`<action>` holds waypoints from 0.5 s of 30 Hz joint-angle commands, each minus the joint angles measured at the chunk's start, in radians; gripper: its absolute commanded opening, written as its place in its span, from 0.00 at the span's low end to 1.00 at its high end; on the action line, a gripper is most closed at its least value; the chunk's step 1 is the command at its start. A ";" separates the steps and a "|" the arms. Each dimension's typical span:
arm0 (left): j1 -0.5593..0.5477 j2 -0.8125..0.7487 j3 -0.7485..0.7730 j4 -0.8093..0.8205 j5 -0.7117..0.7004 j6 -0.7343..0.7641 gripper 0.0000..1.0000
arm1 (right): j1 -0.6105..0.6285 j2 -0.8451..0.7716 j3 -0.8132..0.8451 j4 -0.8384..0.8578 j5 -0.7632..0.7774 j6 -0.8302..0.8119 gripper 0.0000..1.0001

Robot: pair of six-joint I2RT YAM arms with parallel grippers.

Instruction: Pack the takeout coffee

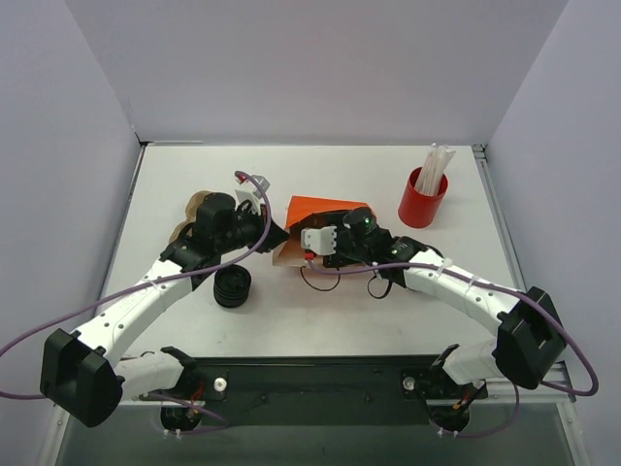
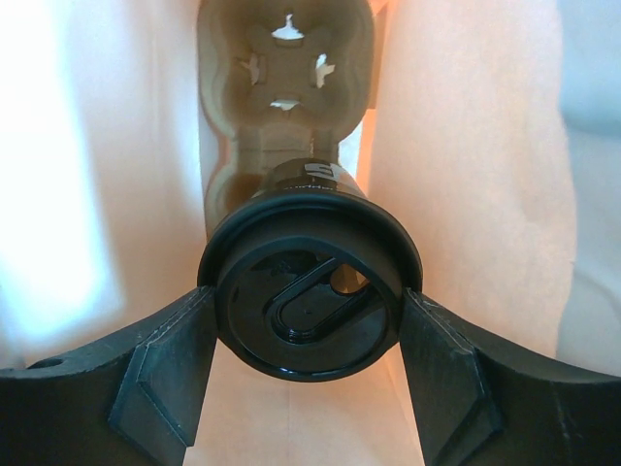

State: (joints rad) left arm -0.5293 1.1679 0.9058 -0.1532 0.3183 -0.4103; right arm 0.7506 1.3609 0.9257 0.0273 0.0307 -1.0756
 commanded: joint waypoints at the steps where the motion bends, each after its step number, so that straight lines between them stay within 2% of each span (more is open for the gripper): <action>1: -0.003 0.019 0.047 0.001 -0.012 0.005 0.00 | -0.028 -0.026 -0.001 -0.056 0.025 -0.023 0.42; 15: -0.006 0.018 0.044 0.020 0.005 -0.024 0.00 | -0.045 0.049 0.015 -0.052 -0.003 -0.058 0.42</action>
State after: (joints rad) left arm -0.5350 1.1793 0.9169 -0.1459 0.3191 -0.4179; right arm 0.7189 1.3937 0.9253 -0.0025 0.0296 -1.1133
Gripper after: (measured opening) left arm 0.023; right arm 0.688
